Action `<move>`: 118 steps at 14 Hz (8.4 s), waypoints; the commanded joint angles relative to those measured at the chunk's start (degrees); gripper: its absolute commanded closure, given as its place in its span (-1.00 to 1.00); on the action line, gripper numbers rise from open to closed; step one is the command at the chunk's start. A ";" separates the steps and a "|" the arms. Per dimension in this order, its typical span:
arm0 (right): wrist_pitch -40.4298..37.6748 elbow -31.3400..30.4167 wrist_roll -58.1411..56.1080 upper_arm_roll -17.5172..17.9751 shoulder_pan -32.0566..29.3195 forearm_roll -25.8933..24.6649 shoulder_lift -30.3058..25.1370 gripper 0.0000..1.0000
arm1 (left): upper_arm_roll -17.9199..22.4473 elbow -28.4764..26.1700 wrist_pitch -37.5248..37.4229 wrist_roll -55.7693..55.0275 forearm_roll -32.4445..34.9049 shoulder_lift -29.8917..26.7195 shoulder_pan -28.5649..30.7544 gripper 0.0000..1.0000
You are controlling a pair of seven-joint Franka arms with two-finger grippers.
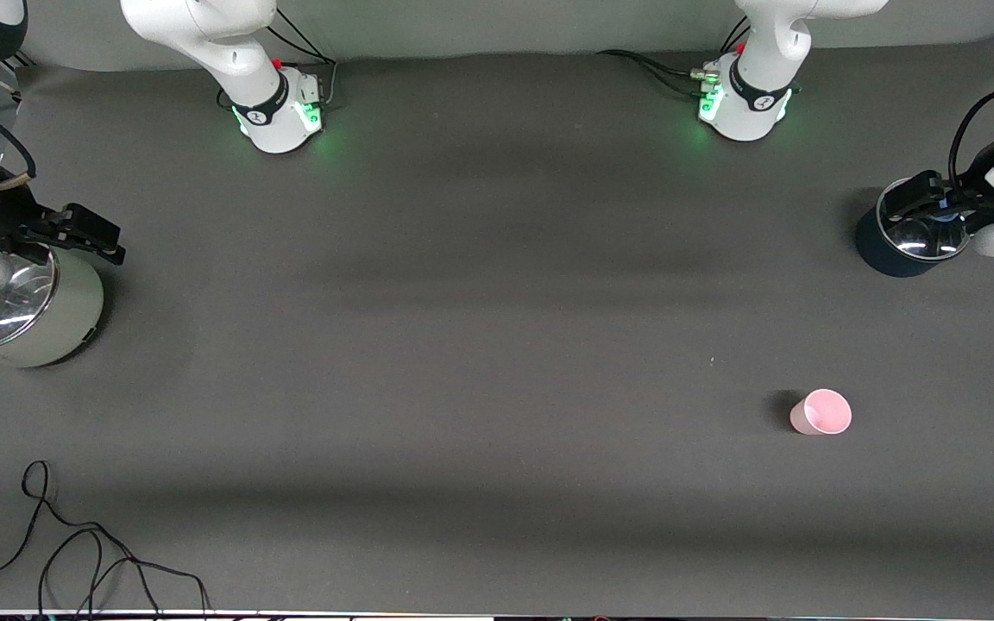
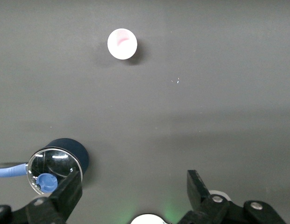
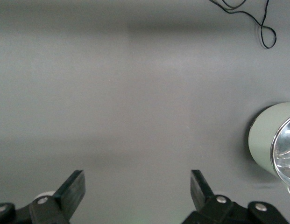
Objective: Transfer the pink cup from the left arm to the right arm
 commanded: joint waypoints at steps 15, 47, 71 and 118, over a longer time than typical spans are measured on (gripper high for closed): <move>-4.89 1.71 -0.90 -0.20 0.08 -0.11 1.71 -1.00 | 0.55 5.32 1.02 0.24 0.62 2.73 -0.73 -1.00; -5.24 1.01 -0.81 -0.38 -0.36 1.39 1.71 -1.00 | 0.20 6.83 7.70 128.27 -62.12 48.95 34.16 -1.00; -5.24 1.01 -0.81 -0.55 -0.45 1.82 1.71 -1.00 | -3.14 6.83 9.01 147.02 -78.13 62.07 34.16 -1.00; 7.06 15.93 58.73 0.42 20.10 15.71 13.29 -0.99 | -7.54 -18.82 66.21 117.40 -111.87 13.21 -18.02 0.21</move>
